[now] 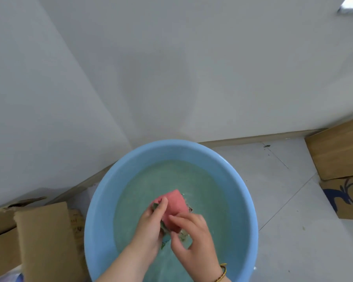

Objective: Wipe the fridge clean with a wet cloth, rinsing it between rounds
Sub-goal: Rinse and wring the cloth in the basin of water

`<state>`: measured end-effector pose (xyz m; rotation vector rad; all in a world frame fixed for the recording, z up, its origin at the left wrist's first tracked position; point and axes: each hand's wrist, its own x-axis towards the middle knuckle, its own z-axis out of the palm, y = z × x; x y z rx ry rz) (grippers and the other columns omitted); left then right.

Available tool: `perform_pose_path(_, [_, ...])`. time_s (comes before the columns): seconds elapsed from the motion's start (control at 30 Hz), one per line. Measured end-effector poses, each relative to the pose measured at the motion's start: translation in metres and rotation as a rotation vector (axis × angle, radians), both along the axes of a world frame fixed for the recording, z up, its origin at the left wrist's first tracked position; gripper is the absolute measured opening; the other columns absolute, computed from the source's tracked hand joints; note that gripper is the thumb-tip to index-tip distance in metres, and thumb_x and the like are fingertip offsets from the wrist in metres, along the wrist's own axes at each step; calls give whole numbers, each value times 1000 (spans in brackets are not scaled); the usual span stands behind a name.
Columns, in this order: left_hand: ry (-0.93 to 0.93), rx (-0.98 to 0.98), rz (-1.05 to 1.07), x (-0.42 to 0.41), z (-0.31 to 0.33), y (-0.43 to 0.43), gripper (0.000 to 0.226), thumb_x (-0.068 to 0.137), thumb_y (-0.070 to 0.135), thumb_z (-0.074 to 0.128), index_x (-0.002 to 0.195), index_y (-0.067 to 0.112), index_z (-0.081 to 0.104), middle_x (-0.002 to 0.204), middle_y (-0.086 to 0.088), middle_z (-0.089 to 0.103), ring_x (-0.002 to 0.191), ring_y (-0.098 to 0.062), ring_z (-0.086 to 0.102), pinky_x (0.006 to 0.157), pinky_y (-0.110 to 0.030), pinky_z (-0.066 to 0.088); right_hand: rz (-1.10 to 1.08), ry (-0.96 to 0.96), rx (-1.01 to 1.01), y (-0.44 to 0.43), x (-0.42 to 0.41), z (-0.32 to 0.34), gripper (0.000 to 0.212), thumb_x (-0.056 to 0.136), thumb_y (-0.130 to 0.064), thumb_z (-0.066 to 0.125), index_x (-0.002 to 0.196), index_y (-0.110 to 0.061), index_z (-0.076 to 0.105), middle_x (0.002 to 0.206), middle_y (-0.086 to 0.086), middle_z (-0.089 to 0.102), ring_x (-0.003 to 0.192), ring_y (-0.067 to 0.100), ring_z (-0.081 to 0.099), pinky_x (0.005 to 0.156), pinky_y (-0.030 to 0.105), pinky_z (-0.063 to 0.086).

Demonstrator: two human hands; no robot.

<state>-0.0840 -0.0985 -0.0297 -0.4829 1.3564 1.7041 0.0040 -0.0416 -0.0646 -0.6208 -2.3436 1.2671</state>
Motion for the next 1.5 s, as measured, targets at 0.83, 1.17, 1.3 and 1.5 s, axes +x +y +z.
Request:
perform_pose_path(0.83, [926, -835, -1843, -16, 38, 35, 21, 85, 5, 45, 100, 6, 60, 91, -6, 63, 88, -24, 61, 72, -30, 46, 544, -968, 321, 40, -36, 58, 26, 90, -16, 44, 110, -9, 59, 112, 10, 63, 103, 28, 60, 79, 31, 45])
perform_pose_path(1.17, [1841, -562, -1403, -24, 13, 12, 29, 54, 33, 70, 81, 23, 71, 61, 2, 63, 47, -12, 61, 34, -16, 34, 349, -988, -826, 47, -22, 53, 25, 79, -16, 58, 59, -18, 43, 44, -4, 33, 36, 9, 29, 37, 14, 19])
perform_pose_path(1.3, [857, -701, -897, -22, 29, 20, 39, 82, 23, 58, 119, 19, 46, 103, -4, 56, 95, -23, 59, 68, -27, 40, 103, -791, 19, 43, -25, 56, 25, 83, -21, 50, 58, -20, 46, 68, 5, 58, 65, 25, 51, 54, 23, 36])
perform_pose_path(1.5, [-187, 25, -1130, -29, 50, 9, 73, 78, 75, 16, 69, 11, 51, 47, 2, 56, 51, -12, 62, 53, -23, 51, -17, -89, 877, 61, -29, 52, 26, 76, -18, 44, 50, -19, 48, 45, -3, 45, 41, 16, 44, 47, 23, 26])
